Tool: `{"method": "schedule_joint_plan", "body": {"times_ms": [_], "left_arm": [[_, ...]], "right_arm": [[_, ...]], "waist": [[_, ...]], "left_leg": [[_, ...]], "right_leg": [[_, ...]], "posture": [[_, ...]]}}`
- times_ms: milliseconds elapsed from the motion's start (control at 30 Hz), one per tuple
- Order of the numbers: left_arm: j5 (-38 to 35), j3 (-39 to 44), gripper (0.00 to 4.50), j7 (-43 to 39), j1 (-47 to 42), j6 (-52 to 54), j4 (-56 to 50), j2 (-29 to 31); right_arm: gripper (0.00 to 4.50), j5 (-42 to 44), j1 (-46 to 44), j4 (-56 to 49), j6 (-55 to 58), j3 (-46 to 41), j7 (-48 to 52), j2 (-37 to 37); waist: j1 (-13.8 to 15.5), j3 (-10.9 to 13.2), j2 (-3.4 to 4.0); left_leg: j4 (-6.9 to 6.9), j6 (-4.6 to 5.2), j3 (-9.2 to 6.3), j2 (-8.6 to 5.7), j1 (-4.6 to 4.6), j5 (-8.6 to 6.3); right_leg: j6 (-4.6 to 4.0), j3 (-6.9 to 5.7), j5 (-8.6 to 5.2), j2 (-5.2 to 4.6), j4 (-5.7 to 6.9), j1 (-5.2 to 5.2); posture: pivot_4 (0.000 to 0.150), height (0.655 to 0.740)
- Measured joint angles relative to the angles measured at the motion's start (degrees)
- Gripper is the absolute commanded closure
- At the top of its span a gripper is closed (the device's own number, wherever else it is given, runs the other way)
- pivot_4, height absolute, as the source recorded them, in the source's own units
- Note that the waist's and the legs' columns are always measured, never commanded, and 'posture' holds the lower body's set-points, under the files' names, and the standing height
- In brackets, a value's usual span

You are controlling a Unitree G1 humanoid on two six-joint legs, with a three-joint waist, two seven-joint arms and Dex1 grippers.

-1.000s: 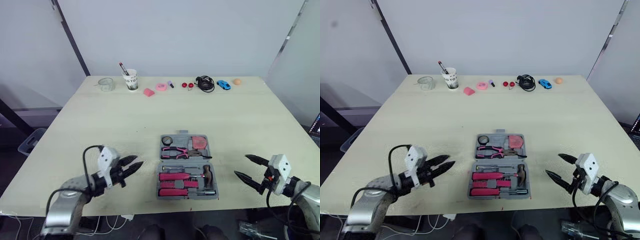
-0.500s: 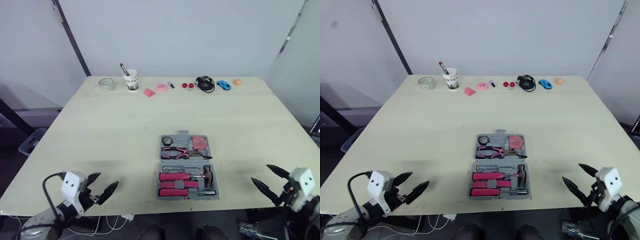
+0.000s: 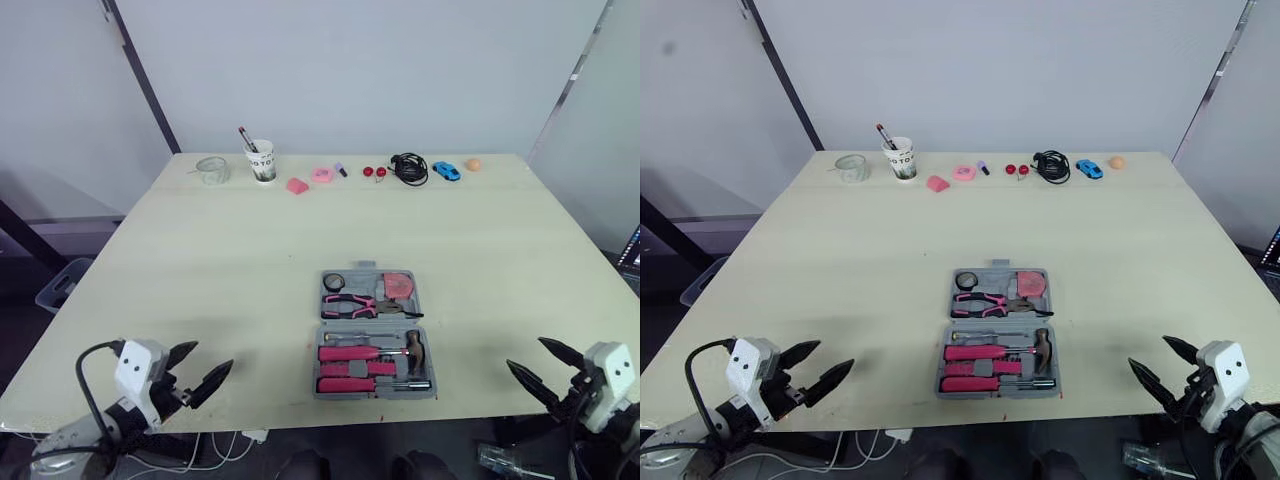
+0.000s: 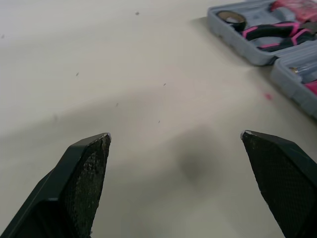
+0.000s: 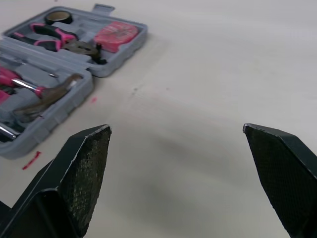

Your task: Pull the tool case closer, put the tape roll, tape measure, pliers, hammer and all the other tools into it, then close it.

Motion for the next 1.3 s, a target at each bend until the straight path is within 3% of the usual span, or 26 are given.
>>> {"method": "schedule_joint_plan", "body": {"times_ms": [300, 333, 400, 467, 500, 567, 633, 667, 700, 1033, 1300], "left_arm": [[3.0, -8.7, 0.03, -3.3, -13.0, -0.6, 7.7, 1.9], [3.7, -10.0, 0.26, -3.9, -14.9, -0.7, 9.5, 1.9], [4.6, -12.1, 0.76, -5.0, -18.1, -1.3, 12.3, 1.9], [5.3, -13.8, 1.78, -5.9, -21.2, -1.6, 15.1, 1.9], [5.6, -14.2, 2.08, -6.1, -21.9, -1.7, 15.6, 1.9], [6.5, -16.7, 3.15, -7.8, -25.0, -1.7, 18.6, 2.0], [7.6, -19.2, 3.63, -9.2, -27.6, -1.8, 21.9, 1.8], [8.3, -20.2, 4.25, -9.7, -28.6, -1.9, 23.1, 1.8], [8.8, -21.2, 4.49, -10.0, -29.5, -2.0, 24.4, 1.6], [14.1, -28.8, 4.50, -14.9, -39.5, -6.9, 37.2, -2.6], [15.9, -29.8, 4.50, -16.4, -42.9, -9.5, 42.1, -3.6]], "right_arm": [[0.00, -1.5, -13.9, 0.9, 8.3, 9.0, 3.3, -3.9], [0.00, -2.5, -16.1, 2.1, 8.9, 10.5, 3.4, -4.3], [0.56, -4.0, -19.7, 4.0, 9.9, 12.7, 3.7, -4.4], [1.42, -5.5, -22.6, 6.5, 10.1, 14.6, 4.0, -4.4], [1.74, -5.8, -23.3, 7.1, 10.1, 15.1, 4.0, -4.4], [2.77, -7.5, -26.0, 9.7, 9.9, 17.1, 4.7, -4.3], [3.43, -9.4, -28.2, 12.3, 9.7, 19.0, 5.3, -4.3], [3.99, -10.3, -29.2, 13.4, 9.3, 20.0, 5.8, -4.3], [4.36, -11.2, -30.0, 14.5, 8.9, 20.8, 6.0, -4.3], [4.44, -20.9, -39.4, 27.7, 0.7, 30.2, 8.7, 0.4], [4.44, -22.9, -41.0, 31.5, -2.5, 30.9, 9.2, 1.7]], "waist": [[-0.1, 0.0, -0.01], [-0.1, 0.0, 0.00], [-0.1, 0.0, -0.02], [0.0, 0.0, -0.02], [0.1, 0.0, -0.02], [0.0, 0.0, -0.02], [0.0, 0.0, -0.02], [-0.1, 0.0, -0.02], [-0.1, 0.0, -0.01], [-0.1, 0.0, -0.02], [0.1, 0.0, 0.01]], "left_leg": [[-0.05, 0.01, 0.05, -0.15, -0.06, 0.01], [-0.04, 0.01, 0.10, -0.17, -0.05, 0.01], [-0.03, 0.01, 0.16, -0.17, -0.09, 0.01], [-0.02, 0.01, 0.16, -0.18, -0.13, 0.01], [-0.02, 0.01, 0.17, -0.20, -0.14, 0.02], [-0.01, 0.01, 0.17, -0.21, -0.15, 0.02], [-0.01, 0.01, 0.17, -0.22, -0.16, 0.02], [-0.01, 0.01, 0.17, -0.22, -0.16, 0.02], [-0.01, 0.01, 0.17, -0.22, -0.16, 0.02], [0.02, 0.01, 0.13, -0.23, -0.22, 0.03], [0.05, 0.01, 0.10, -0.25, -0.22, 0.03]], "right_leg": [[0.00, -0.03, 0.01, 0.08, -0.04, -0.01], [0.00, -0.04, 0.01, 0.09, -0.04, 0.00], [0.01, -0.08, 0.01, 0.10, -0.04, 0.00], [0.01, -0.12, 0.01, 0.11, -0.04, 0.00], [0.01, -0.12, 0.02, 0.10, -0.04, 0.00], [0.02, -0.12, 0.02, 0.10, -0.04, 0.00], [0.22, -0.12, 0.14, 0.11, -0.04, 0.00], [0.24, -0.12, 0.15, 0.12, -0.04, 0.00], [0.24, -0.12, 0.15, 0.12, -0.04, 0.00], [0.26, -0.12, 0.16, 0.17, -0.04, -0.01], [0.26, -0.12, 0.16, 0.16, -0.03, 0.02]], "posture": [[0.150, 0.7400], [0.150, 0.7400], [0.150, 0.7400], [0.150, 0.7400], [0.150, 0.7400], [0.150, 0.7400], [0.150, 0.7400], [0.150, 0.7400], [0.150, 0.7400], [0.150, 0.7400], [0.150, 0.7400]]}}
